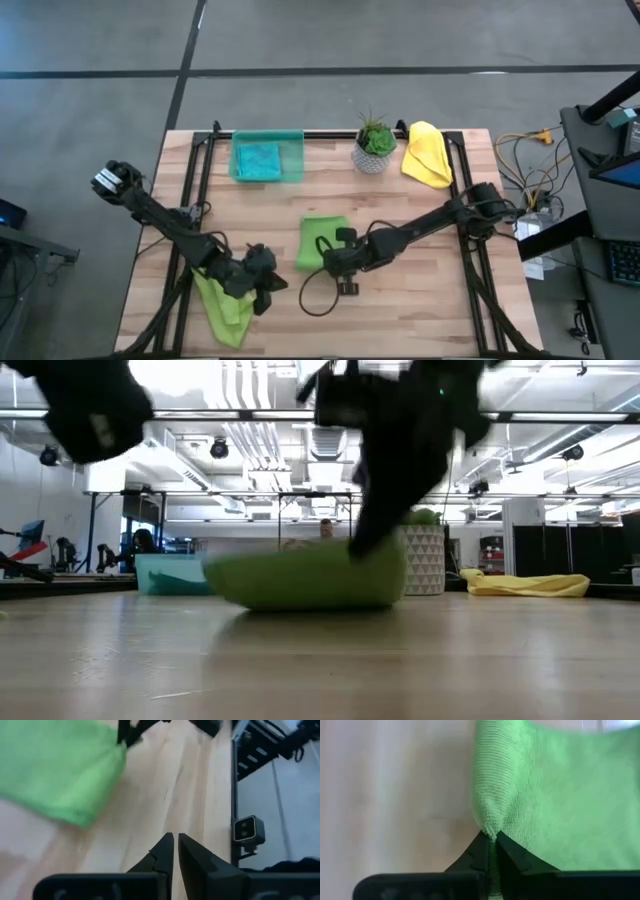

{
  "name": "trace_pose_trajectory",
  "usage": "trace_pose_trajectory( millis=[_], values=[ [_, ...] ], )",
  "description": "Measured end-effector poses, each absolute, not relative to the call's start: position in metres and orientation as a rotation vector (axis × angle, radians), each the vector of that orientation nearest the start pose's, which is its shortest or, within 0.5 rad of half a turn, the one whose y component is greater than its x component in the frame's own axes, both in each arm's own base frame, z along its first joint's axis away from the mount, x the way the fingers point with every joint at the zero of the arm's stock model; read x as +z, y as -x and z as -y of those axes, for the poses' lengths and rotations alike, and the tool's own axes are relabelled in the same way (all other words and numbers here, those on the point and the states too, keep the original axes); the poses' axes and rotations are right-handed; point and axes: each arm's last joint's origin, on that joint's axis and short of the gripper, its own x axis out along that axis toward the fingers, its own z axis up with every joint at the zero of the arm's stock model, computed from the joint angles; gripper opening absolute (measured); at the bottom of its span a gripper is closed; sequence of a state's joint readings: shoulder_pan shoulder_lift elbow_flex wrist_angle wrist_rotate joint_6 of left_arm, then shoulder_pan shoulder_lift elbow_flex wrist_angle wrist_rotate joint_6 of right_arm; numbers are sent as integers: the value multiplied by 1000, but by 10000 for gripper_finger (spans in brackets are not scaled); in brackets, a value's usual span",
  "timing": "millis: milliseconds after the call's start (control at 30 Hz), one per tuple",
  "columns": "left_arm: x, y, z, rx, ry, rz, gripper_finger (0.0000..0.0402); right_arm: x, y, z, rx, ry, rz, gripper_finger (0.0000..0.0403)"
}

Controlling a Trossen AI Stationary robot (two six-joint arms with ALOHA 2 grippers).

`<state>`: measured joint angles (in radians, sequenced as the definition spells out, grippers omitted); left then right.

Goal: Fold microfiber towels
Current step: Put the green microfiber cloth into the blue bin

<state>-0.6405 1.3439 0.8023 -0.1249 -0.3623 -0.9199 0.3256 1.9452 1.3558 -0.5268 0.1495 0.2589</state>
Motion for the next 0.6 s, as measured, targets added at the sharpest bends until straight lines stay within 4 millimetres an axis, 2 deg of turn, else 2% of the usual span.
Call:
trace_pose_trajectory(
  millis=[133, 233, 300, 600],
  values=[
    [230, -233, 154, -27, 354, -580, 17, 198, -382, -122, 76, -28, -1084, 10],
    [230, -240, 148, -31, 260, -561, 38, 213, -387, -121, 75, -38, -1059, 10],
    [233, -246, 144, -30, 234, -527, 62, 221, -390, -120, 66, -55, -1049, 10],
    [235, -261, 124, 5, 232, -480, 206, 236, -399, -115, 78, -91, -1013, 9]
  ],
)
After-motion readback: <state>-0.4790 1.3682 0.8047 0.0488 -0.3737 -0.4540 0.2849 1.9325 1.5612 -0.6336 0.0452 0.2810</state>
